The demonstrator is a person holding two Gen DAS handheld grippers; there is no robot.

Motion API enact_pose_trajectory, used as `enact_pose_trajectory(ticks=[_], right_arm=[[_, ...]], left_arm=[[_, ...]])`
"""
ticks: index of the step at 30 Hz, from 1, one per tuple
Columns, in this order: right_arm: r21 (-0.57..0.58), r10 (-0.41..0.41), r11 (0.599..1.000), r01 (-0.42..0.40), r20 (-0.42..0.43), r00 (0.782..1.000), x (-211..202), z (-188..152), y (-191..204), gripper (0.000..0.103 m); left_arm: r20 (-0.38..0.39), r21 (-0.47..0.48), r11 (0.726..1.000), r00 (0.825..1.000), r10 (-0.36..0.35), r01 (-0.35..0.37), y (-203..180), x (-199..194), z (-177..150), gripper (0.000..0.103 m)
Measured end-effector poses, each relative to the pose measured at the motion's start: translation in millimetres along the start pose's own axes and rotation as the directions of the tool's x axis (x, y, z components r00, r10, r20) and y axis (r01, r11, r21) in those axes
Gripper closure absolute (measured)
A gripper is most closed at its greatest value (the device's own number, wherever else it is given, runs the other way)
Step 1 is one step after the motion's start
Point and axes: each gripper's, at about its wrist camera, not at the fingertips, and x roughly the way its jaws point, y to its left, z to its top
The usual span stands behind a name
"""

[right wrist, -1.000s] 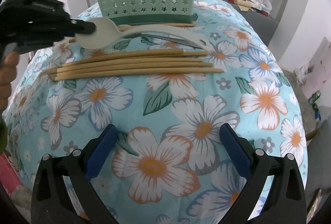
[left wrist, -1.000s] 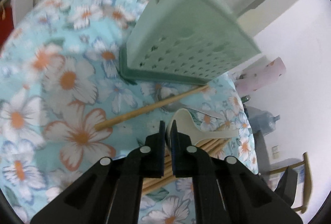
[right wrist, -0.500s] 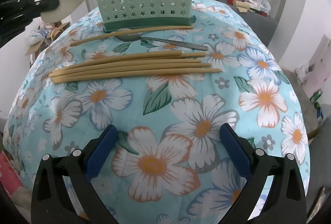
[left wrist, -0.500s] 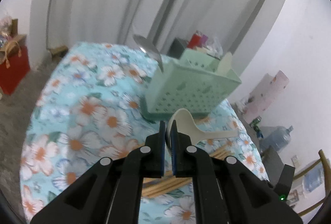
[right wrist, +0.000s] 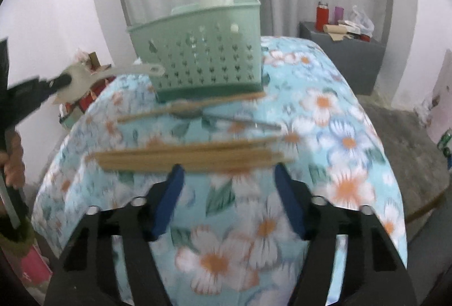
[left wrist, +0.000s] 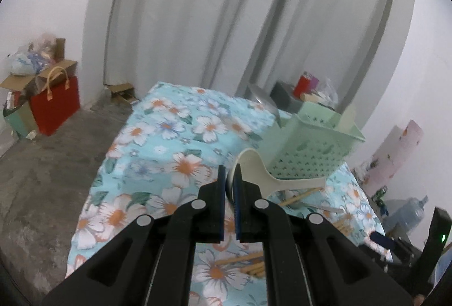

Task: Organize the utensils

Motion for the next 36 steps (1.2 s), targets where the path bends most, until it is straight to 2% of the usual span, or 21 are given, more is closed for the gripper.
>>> enact_pose_trajectory(ticks=[2,3,5,10,17,23,30,34,36], right_arm=[[0.001,0.026,1.000,-0.026,-0.009,1.000,9,15,0,0.066],[-0.001,0.048,0.999,-0.048,-0.016,0.999,16,23,1,0.068],[-0.011,0.084,0.996,-0.085,-0.025,0.996,26,35,7,0.080],[-0.035,0.178,0.983,-0.182,-0.086,0.980,65,64,29,0.095],[-0.104,0.272,0.950,-0.294,-0.186,0.944,115,84,74,0.097],[-0.110,0.256,0.950,-0.291,-0.254,0.933,137,75,85,0.097],[-0.040,0.234,0.967,-0.253,-0.265,0.935,102,46,58,0.096],[-0.067,0.164,0.980,-0.189,-0.273,0.948,89,32,49,0.093],[-0.106,0.141,0.980,-0.171,-0.246,0.959,81,34,49,0.092]], left_arm=[[0.015,-0.006,1.000,1.000,0.006,-0.006,3,-2,-1,0.099],[0.022,-0.011,1.000,1.000,0.007,-0.007,6,-3,-2,0.099],[0.029,-0.022,1.000,1.000,0.005,-0.004,10,-4,-3,0.099],[0.035,-0.039,0.999,0.999,0.011,-0.010,22,-3,-5,0.099],[0.030,-0.082,0.996,0.999,0.024,-0.022,41,-2,-7,0.099],[0.019,-0.108,0.994,0.999,0.029,-0.027,52,-1,-10,0.099],[0.019,-0.115,0.993,1.000,0.019,-0.017,55,-2,-11,0.099],[0.017,-0.115,0.993,1.000,0.006,-0.004,52,-1,-12,0.099],[0.016,-0.113,0.994,1.000,0.003,-0.001,51,-1,-12,0.099]])
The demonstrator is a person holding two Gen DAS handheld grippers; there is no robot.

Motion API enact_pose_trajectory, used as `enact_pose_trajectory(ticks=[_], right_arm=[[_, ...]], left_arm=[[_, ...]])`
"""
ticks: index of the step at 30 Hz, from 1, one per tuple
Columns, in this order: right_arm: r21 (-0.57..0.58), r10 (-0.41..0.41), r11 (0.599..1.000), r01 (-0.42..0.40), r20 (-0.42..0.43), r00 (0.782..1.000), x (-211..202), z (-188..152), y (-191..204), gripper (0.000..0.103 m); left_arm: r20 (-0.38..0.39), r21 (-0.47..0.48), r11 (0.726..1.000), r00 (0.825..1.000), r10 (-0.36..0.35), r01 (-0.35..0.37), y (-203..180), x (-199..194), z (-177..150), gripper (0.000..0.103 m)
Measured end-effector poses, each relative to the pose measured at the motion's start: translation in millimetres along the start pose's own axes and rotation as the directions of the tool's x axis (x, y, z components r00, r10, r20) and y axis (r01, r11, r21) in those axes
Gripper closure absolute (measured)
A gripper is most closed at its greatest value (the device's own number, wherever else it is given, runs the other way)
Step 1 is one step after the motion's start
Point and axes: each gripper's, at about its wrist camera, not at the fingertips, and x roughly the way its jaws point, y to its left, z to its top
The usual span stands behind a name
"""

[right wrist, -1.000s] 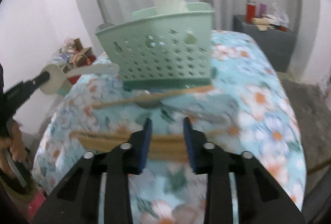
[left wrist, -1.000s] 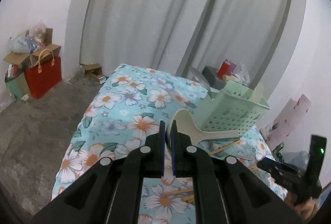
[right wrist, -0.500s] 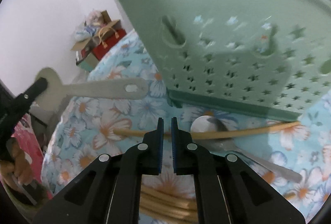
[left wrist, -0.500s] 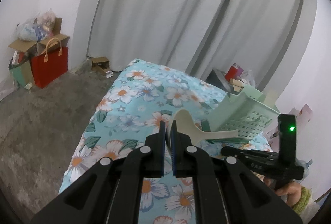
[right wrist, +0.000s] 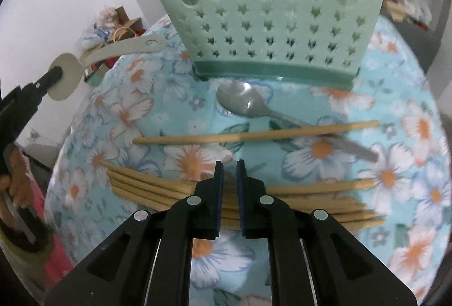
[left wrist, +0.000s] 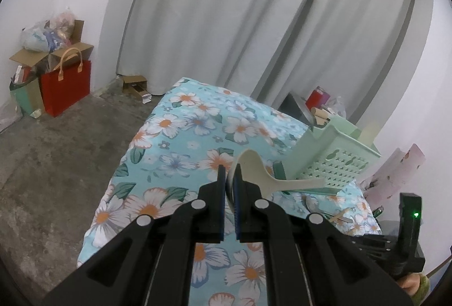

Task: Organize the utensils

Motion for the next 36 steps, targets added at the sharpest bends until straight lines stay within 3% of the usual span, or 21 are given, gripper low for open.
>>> enact_pose_trajectory(ticks=[4,10,15,20,26,28,32,36], right_arm=[[-0.065,-0.031,0.997,0.037,0.097,0.995,-15,14,8,0.074],[-0.235,-0.123,0.959,0.161,0.169,0.978,3,37,26,0.070],[-0.400,-0.225,0.877,0.265,0.145,0.963,33,33,33,0.070],[-0.510,-0.341,0.774,0.376,0.166,0.926,62,29,44,0.079],[-0.521,-0.403,0.720,0.458,0.223,0.887,81,30,56,0.100],[-0.502,-0.399,0.724,0.474,0.256,0.881,79,29,55,0.101],[-0.428,-0.364,0.770,0.473,0.315,0.876,57,30,59,0.103],[-0.317,-0.294,0.857,0.406,0.346,0.891,5,29,39,0.103]], left_arm=[[0.002,-0.007,1.000,1.000,0.003,-0.003,0,-1,0,0.099],[0.004,-0.030,0.999,1.000,0.014,-0.014,4,-1,0,0.099],[0.007,-0.050,0.999,1.000,0.015,-0.014,9,3,0,0.099],[0.001,-0.054,0.998,1.000,0.019,-0.019,13,7,0,0.099],[-0.002,-0.059,0.998,1.000,0.023,-0.023,17,8,-2,0.099],[0.002,-0.057,0.998,1.000,0.025,-0.025,17,6,-1,0.099],[0.032,-0.034,0.999,0.999,0.032,-0.031,13,-5,1,0.099],[0.049,-0.017,0.999,0.998,0.036,-0.035,9,-12,3,0.099]])
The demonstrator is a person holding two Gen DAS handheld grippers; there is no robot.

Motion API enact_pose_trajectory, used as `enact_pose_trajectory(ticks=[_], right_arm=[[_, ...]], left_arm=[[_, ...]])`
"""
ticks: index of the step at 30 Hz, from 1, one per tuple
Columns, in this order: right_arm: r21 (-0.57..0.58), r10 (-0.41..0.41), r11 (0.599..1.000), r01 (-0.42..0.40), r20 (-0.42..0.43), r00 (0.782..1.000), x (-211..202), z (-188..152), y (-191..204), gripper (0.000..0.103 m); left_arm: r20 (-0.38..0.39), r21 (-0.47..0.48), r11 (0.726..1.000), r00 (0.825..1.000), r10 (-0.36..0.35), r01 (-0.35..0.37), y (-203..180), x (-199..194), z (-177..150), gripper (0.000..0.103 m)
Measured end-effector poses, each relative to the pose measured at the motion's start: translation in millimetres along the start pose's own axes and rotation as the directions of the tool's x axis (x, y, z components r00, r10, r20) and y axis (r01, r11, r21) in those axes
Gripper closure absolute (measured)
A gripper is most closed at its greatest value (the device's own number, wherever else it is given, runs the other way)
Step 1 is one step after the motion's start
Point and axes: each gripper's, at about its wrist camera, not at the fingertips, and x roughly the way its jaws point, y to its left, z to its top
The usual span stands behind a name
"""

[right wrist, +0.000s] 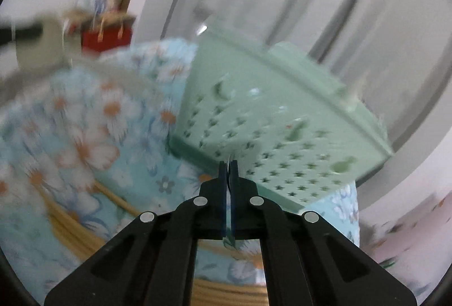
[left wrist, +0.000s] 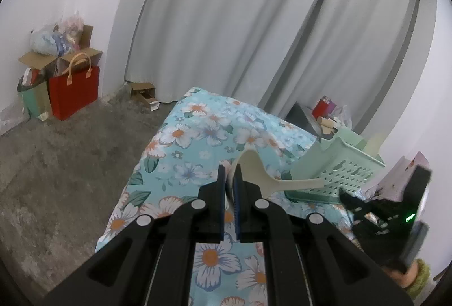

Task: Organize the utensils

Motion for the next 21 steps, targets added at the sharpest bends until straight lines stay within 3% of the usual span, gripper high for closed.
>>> enact_pose_trajectory(ticks=[4,11,16,21], right_arm=[[0.184,0.092,0.977,-0.105,0.077,0.993,-38,2,-44,0.103],[0.451,0.236,0.835,-0.315,0.224,0.946,-68,1,-110,0.103],[0.520,0.257,0.762,-0.386,0.305,0.917,-83,0,-127,0.103],[0.518,0.232,0.768,-0.376,0.322,0.918,-88,-1,-127,0.103]], left_arm=[[0.012,0.016,1.000,1.000,-0.006,0.006,-5,-7,2,0.099],[0.046,0.050,0.998,0.998,-0.043,0.040,-21,-22,8,0.099],[0.101,0.089,0.989,0.987,-0.125,0.116,-45,-42,26,0.099],[0.190,0.216,0.972,0.973,-0.134,0.092,-79,-51,51,0.099]])
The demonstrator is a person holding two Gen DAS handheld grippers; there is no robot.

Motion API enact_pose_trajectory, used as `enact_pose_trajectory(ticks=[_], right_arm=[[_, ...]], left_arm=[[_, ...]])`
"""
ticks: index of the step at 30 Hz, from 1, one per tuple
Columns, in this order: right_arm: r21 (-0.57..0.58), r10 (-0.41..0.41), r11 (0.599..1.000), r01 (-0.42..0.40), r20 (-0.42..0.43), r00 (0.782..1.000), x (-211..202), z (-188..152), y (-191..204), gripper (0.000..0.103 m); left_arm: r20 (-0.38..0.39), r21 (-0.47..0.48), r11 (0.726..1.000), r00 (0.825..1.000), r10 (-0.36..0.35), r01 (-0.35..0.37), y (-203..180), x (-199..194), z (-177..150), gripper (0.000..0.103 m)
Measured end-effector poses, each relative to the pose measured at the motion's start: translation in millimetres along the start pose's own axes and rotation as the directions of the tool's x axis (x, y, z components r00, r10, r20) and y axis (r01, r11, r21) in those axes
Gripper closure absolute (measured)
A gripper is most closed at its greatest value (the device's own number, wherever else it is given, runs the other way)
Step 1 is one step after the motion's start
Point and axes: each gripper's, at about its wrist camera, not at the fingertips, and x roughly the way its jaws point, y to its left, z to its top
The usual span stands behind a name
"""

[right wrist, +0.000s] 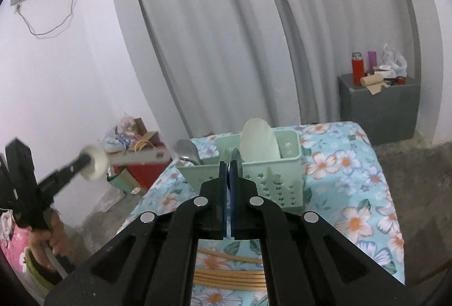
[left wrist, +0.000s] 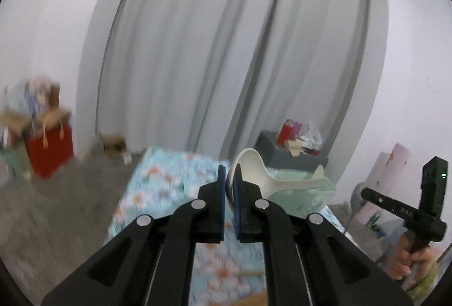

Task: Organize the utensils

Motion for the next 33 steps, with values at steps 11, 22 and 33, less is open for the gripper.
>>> enact_pose_trajectory(ticks=[11,22,33], right_arm=[[-0.016,-0.002,1.000,0.002,0.003,1.000,6,-6,-3,0.103],[-0.017,0.001,1.000,-0.001,-0.008,1.000,4,-6,-2,0.103],[0.004,-0.003,1.000,0.003,-0.011,1.000,0,-2,-7,0.103]], left_arm=[[0.054,0.409,0.888,0.977,0.205,-0.209,-58,45,18,0.099],[-0.043,0.596,0.782,0.965,0.258,-0.182,-83,105,6,0.096],[-0.098,0.357,0.934,0.995,0.001,0.034,-74,113,29,0.066]])
